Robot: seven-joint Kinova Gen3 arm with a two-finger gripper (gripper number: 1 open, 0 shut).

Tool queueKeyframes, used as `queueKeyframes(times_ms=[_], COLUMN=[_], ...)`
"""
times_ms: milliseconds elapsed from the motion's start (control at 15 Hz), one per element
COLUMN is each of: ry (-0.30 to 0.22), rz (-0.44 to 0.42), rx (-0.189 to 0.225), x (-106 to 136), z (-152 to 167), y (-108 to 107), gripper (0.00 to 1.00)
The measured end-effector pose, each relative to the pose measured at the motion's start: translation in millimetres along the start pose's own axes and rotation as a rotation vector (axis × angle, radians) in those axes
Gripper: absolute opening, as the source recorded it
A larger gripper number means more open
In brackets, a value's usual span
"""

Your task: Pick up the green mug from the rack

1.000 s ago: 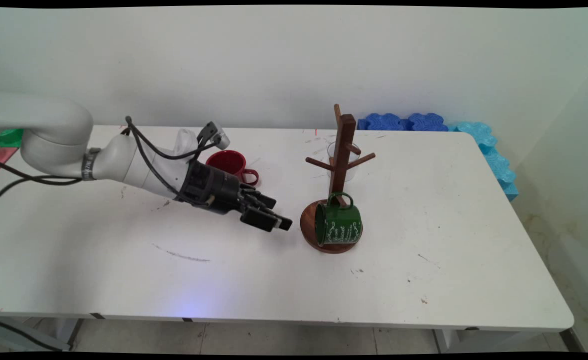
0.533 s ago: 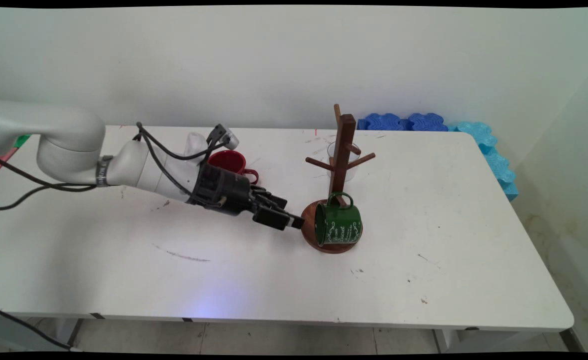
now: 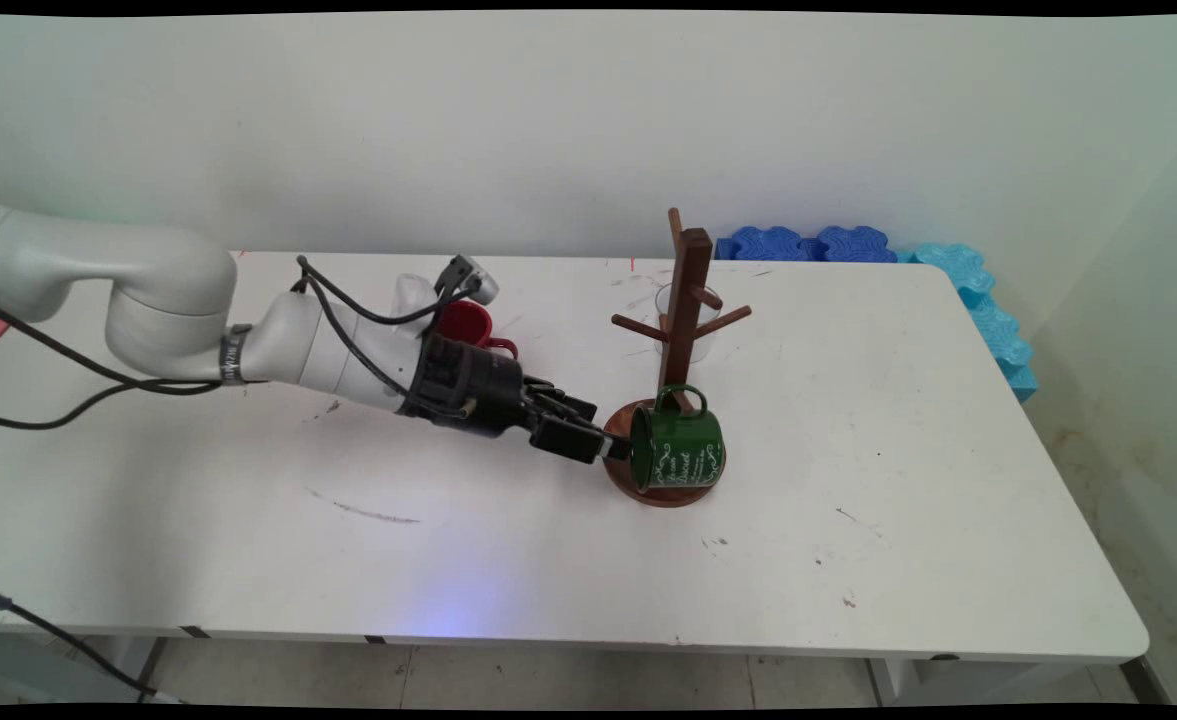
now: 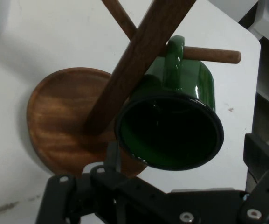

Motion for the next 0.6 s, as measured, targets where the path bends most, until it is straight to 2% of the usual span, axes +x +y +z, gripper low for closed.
queueKeyframes(times_ms=[600], ry=[0.016], rz=[-0.016], rx=[-0.021], x=[1], z=[19], y=[1], gripper=[1.00])
